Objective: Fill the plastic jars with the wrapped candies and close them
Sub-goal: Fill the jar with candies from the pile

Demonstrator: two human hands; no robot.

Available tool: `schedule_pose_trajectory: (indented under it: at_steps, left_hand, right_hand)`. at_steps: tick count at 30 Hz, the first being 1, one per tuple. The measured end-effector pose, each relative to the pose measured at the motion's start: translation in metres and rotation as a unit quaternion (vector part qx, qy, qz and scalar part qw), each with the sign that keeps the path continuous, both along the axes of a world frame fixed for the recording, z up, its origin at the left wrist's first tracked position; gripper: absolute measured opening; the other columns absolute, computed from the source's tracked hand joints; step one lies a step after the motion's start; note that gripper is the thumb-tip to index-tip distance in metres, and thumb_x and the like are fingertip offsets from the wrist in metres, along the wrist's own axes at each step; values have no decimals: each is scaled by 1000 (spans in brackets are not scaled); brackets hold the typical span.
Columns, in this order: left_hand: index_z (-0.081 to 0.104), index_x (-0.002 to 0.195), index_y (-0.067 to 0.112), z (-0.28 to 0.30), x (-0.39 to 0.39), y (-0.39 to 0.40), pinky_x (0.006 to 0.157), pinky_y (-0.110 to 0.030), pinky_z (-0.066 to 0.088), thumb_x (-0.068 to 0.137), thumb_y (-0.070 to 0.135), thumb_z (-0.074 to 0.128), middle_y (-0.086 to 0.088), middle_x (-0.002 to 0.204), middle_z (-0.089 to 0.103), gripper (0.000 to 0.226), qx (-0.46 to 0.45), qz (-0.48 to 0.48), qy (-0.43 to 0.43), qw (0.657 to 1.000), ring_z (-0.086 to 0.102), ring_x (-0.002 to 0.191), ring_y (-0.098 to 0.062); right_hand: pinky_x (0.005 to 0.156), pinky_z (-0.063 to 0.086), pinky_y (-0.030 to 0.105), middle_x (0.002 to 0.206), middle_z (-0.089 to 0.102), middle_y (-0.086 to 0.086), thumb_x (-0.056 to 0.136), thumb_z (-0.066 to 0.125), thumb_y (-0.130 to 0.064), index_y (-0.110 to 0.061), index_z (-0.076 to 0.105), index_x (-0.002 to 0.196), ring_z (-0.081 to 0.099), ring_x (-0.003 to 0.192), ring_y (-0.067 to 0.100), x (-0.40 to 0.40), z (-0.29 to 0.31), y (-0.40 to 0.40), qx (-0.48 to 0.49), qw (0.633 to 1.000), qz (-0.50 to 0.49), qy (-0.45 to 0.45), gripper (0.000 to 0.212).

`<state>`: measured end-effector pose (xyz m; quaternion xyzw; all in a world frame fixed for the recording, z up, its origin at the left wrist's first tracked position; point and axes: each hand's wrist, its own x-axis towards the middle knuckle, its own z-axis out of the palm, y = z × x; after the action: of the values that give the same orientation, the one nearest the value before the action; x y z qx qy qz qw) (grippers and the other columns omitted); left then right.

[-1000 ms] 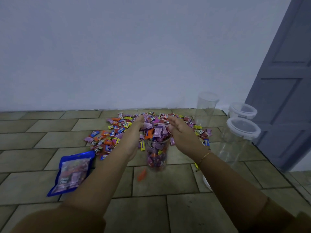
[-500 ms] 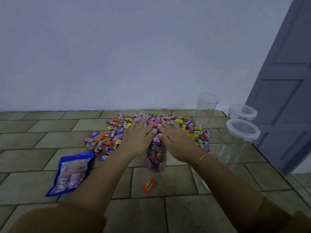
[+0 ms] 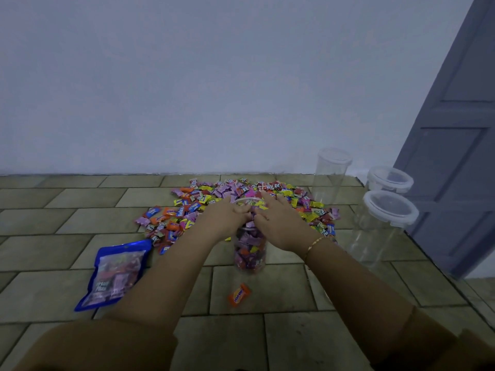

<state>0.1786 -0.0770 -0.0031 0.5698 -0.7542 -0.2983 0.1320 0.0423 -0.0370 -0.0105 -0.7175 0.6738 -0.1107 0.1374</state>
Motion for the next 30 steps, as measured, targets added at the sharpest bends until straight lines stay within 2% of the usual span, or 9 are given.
schedule_pose_trajectory:
  at_steps: [5,8,10,12,14,17,20,24,30]
  left_hand:
    - [37,143,35,-26,10,23,116,-38,19,94,57,39,8,157,18,54,-102,-4,246,964,16,143,-8]
    - [18,149,35,-39,13,36,109,-24,20,87,59,28,16,153,20,67,-91,65,369,923,18,136,3]
    - [20,150,29,-51,15,39,111,-28,21,89,58,27,13,152,25,67,-87,138,412,897,23,137,-3]
    - [38,142,23,-66,21,41,106,-31,32,98,45,35,8,140,41,49,-83,201,395,893,40,128,-10]
    - [57,113,18,-83,28,43,89,-37,44,99,32,43,-3,114,60,24,-39,211,313,925,56,102,-18]
    - [57,76,20,-107,35,54,71,-38,48,85,40,58,0,76,57,22,25,123,160,979,57,76,-21]
    - [64,96,26,-115,33,62,78,-27,47,72,50,72,9,92,49,35,-28,24,-16,999,55,88,-12]
    - [69,104,28,-112,28,63,82,-28,49,76,50,68,6,105,58,36,-77,-25,-98,992,59,93,-13]
    - [73,97,29,-96,34,64,63,-16,39,80,42,70,10,93,65,21,-165,-62,-2,984,55,76,-1]
  right_hand:
    - [114,9,26,157,19,3,103,29,-28,-16,33,145,11,145,15,-4,-4,14,-63,986,45,-145,44]
    - [112,10,23,156,21,-1,102,30,-35,-18,32,146,14,144,10,-6,-9,21,-88,971,14,-222,47]
    - [113,14,25,153,29,-1,101,33,-35,-18,36,144,21,142,10,-5,-15,25,-126,957,-6,-260,46]
    - [113,25,31,144,44,1,99,36,-38,-17,45,138,34,135,13,-5,-24,29,-182,935,-30,-304,45]
    - [105,37,34,128,54,-2,94,36,-41,-18,53,129,45,122,11,-4,-37,36,-228,912,-63,-336,45]
    - [97,42,34,112,53,-11,92,41,-37,-22,55,119,48,110,7,0,-56,45,-284,879,-125,-363,35]
    - [91,44,33,104,50,-20,91,45,-37,-28,53,113,50,104,7,6,-72,53,-306,860,-156,-378,25]
    - [88,39,24,105,45,-26,89,43,-40,-20,57,115,44,98,-11,10,-87,61,-289,870,-145,-373,35]
    - [86,39,24,104,53,-9,86,40,-46,-20,58,113,49,103,12,3,-88,64,-304,866,-160,-364,41]
